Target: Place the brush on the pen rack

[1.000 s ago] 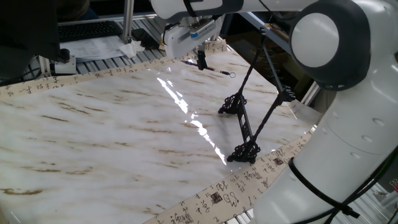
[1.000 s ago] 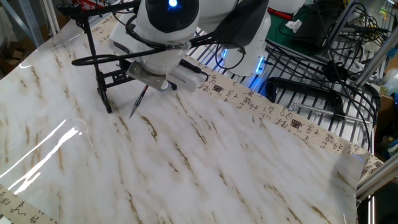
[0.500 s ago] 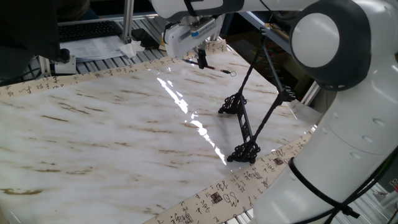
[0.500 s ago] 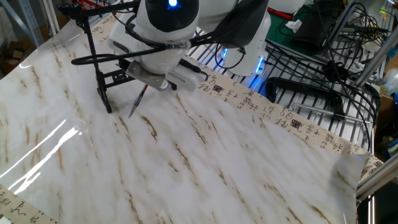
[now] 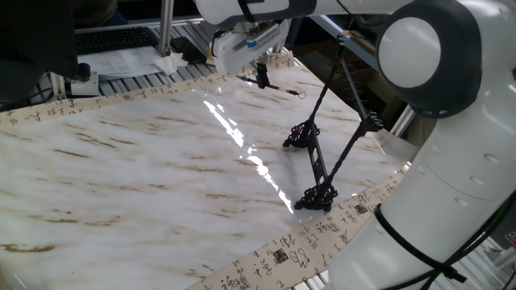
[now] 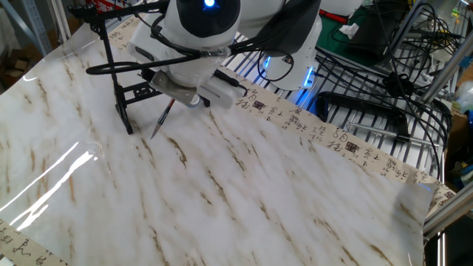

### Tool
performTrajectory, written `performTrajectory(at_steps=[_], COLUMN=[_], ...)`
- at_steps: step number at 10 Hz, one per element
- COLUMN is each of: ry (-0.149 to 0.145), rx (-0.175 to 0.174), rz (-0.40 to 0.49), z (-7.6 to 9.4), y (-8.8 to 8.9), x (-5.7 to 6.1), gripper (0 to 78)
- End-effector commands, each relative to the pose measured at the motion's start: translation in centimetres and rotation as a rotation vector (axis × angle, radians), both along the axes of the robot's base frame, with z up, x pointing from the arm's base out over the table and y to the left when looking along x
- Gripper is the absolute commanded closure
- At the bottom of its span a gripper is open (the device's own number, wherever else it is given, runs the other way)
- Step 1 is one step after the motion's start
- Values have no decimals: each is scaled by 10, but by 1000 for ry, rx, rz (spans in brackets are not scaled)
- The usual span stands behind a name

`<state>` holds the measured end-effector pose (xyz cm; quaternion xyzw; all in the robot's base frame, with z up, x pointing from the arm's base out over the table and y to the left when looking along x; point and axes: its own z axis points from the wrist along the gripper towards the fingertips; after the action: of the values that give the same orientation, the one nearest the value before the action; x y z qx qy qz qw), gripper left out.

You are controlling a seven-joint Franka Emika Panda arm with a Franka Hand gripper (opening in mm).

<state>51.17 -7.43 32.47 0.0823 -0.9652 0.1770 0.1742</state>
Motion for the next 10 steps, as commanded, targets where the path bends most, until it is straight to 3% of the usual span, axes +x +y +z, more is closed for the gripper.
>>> performTrajectory(at_steps=[1,6,10], ry=[-37,-75,-80], rx=[-56,-83,-71], rz=[-79,-209,-246], z=[1,1,1], y=[0,0,0], x=[0,0,0], gripper=[764,764,764])
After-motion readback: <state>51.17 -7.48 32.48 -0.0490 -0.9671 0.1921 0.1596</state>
